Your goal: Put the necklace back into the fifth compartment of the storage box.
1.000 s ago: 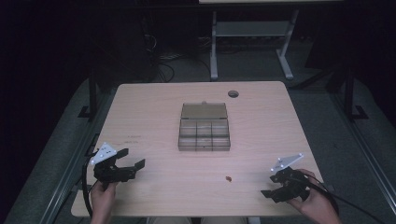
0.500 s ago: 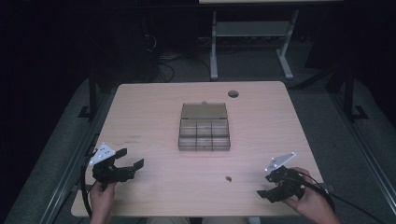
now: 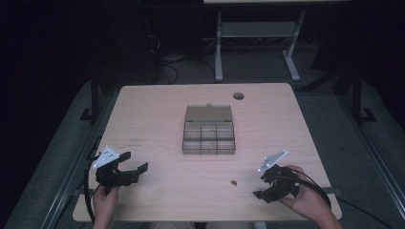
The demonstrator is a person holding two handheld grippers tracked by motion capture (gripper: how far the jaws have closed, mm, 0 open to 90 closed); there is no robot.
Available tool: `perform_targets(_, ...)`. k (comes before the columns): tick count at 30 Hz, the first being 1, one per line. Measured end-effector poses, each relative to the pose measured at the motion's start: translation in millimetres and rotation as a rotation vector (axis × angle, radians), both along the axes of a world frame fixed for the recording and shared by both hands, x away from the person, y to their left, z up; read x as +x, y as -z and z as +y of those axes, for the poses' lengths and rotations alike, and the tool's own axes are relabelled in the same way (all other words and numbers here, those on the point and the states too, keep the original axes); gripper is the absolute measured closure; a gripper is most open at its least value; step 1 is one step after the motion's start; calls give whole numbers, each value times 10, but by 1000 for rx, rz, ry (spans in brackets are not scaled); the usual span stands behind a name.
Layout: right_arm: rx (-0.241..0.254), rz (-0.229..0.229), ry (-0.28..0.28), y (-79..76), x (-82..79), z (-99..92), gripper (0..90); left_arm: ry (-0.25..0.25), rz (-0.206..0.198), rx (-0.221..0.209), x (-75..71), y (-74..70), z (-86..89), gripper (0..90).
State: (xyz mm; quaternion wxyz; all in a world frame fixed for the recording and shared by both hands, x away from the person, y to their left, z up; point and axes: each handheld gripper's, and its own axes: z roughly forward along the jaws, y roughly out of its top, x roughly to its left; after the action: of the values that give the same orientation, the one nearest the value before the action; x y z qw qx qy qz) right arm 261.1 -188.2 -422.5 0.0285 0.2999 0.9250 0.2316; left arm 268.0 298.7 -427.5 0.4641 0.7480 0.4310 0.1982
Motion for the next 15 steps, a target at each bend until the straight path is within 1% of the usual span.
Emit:
perform_targets(2, -1, 5, -6, -8, 13, 35, 376, 0, 0, 2, -5, -1, 3, 143)
perform_targets(4, -8, 9, -15, -18, 37, 67, 384, -3, 1, -5, -5, 0, 17, 143)
perform_targets(9, -32, -2, -34, -70, 91, 140, 408, -4, 4, -26, 4, 5, 39, 143)
perform_targets(11, -39, -1, -43, -104, 114, 166, 423, -5, 5, -17, 1, 2, 38, 143)
perform_targets(15, -55, 4, -62, -140, 166, 236, 449, -3, 4, -22, 0, 4, 36, 143)
